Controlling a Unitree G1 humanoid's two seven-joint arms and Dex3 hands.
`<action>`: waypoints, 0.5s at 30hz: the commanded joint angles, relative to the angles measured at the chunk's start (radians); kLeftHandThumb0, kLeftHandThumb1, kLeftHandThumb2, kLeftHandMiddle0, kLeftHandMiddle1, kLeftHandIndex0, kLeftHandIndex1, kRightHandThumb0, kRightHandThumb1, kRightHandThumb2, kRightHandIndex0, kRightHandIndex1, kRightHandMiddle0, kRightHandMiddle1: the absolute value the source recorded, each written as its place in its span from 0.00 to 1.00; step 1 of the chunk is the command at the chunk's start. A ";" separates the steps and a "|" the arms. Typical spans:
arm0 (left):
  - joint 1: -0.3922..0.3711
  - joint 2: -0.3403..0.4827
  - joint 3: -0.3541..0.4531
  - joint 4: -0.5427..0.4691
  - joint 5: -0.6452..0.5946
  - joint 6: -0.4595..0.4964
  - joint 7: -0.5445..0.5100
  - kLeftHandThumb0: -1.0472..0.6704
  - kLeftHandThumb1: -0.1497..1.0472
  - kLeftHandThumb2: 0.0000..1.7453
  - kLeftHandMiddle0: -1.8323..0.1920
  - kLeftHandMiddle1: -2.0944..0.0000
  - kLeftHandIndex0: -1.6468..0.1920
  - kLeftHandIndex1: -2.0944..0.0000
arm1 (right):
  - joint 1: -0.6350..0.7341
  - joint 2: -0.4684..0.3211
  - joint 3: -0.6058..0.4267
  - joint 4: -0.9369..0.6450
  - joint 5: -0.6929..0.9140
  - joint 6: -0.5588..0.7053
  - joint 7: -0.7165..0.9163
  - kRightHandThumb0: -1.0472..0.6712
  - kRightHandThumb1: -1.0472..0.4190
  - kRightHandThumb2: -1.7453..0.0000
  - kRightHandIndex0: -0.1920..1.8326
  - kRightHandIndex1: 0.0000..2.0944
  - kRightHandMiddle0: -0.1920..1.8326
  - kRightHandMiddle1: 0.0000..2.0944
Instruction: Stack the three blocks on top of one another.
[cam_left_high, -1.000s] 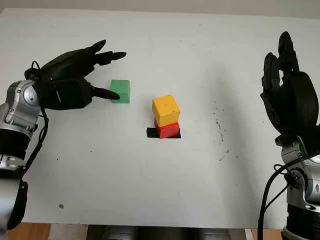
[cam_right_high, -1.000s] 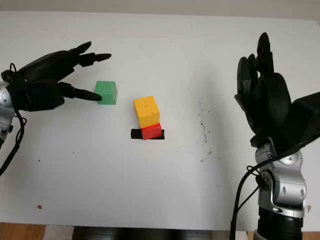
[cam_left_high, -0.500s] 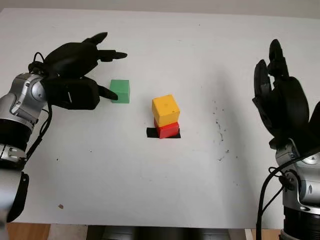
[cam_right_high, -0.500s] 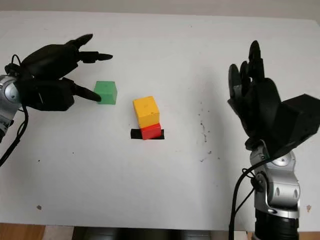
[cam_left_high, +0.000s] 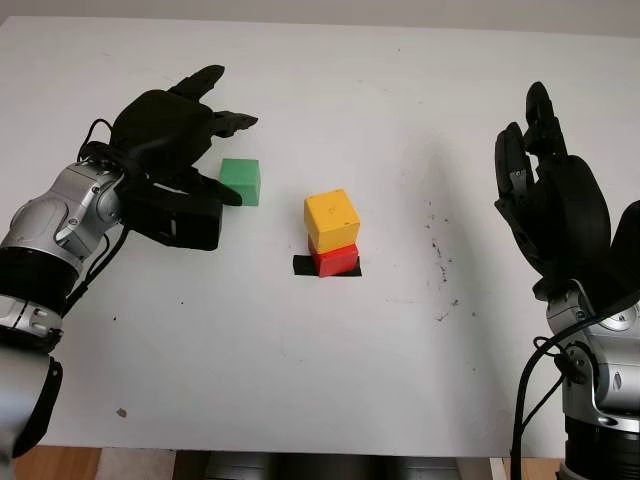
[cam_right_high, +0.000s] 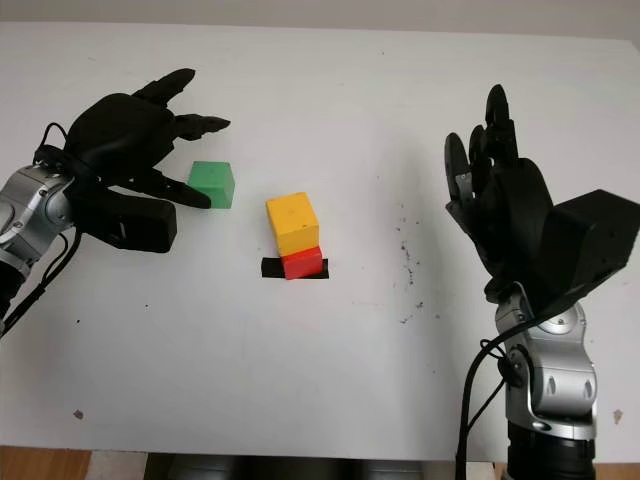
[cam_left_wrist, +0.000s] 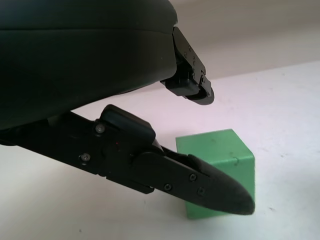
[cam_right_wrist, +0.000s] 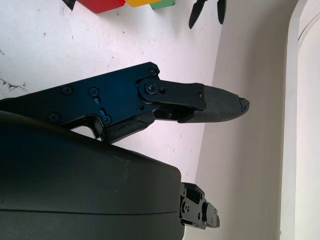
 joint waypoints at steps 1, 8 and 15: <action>0.007 0.007 0.014 -0.006 -0.039 -0.017 -0.035 0.06 0.97 0.03 0.91 0.97 0.64 0.97 | 0.009 0.002 -0.004 -0.026 0.003 0.008 -0.005 0.22 0.00 0.70 0.00 0.00 0.00 0.00; 0.014 0.018 0.009 -0.030 -0.055 0.007 -0.087 0.06 1.00 0.03 0.91 0.97 0.66 0.97 | 0.007 0.001 0.001 -0.024 -0.002 0.005 -0.007 0.22 0.00 0.70 0.00 0.00 0.00 0.00; 0.028 0.019 -0.046 -0.051 0.134 0.061 0.147 0.15 1.00 0.04 0.85 0.96 0.57 0.92 | 0.014 -0.002 0.000 -0.024 -0.005 0.003 -0.005 0.23 0.00 0.70 0.00 0.00 0.00 0.00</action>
